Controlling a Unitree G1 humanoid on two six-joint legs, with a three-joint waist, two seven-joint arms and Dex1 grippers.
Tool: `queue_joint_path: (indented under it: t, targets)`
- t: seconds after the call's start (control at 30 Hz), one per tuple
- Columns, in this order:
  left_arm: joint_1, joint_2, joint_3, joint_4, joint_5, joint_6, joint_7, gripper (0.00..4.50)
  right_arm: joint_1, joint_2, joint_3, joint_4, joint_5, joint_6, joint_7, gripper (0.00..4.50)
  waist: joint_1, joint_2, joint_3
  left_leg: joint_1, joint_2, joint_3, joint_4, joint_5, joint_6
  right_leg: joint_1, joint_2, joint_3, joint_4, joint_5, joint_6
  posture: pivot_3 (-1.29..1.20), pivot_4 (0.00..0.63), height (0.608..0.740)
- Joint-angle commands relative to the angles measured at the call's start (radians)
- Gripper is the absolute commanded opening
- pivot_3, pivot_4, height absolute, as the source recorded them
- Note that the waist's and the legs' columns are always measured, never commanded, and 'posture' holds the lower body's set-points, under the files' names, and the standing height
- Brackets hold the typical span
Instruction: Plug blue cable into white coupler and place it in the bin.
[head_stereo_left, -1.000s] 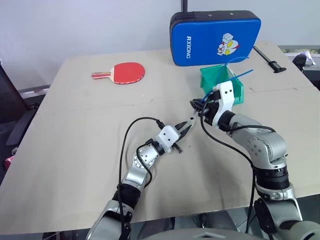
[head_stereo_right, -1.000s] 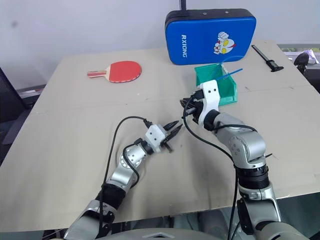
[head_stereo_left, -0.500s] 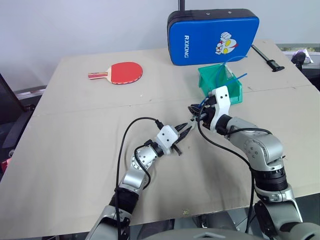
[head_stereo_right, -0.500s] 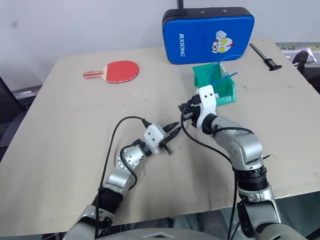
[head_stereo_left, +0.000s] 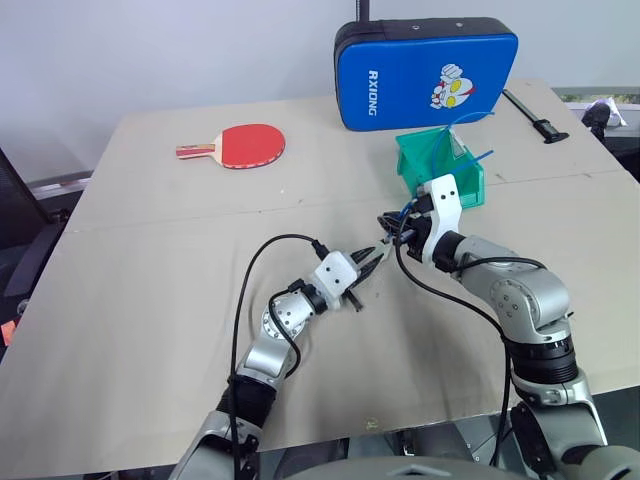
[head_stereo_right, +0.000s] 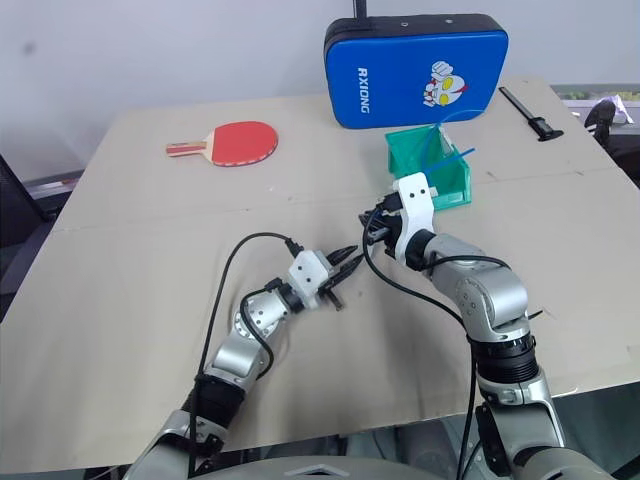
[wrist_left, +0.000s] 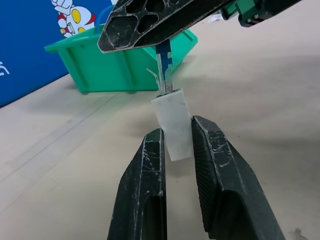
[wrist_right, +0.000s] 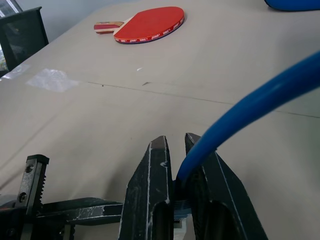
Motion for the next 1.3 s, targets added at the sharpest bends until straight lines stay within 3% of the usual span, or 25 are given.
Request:
queue_joint_path:
  t: [0.03, 0.53, 1.3]
  targets:
    - [-0.014, 0.002, 0.001, -0.031, 0.013, -0.062, 0.017, 0.22, 0.002, -0.004, 0.005, -0.024, -0.009, 0.007, -0.001, 0.0, 0.0, 0.0, 0.0, 0.0, 0.0, 0.0, 0.0, 0.0, 0.0, 0.0, 0.0, 0.0, 0.0, 0.0, 0.0, 0.0, 0.15, 0.74]
    - [-0.044, -0.012, 0.004, -0.022, 0.055, -0.087, 0.07, 0.22, 0.005, 0.046, 0.003, -0.054, 0.011, 0.059, -0.016, 0.0, 0.001, 0.0, 0.0, 0.0, 0.0, 0.0, 0.0, 0.0, 0.0, 0.0, 0.0, 0.0, 0.0, 0.0, 0.0, 0.0, 0.15, 0.74]
    - [-0.146, -0.039, 0.013, -0.234, 0.008, -0.039, 0.058, 0.22, 0.049, 0.074, 0.016, 0.04, -0.019, 0.025, 0.005, 0.0, 0.0, 0.0, 0.0, 0.0, 0.0, 0.0, 0.0, 0.0, 0.0, 0.0, 0.0, 0.0, 0.0, 0.0, 0.0, 0.0, 0.15, 0.74]
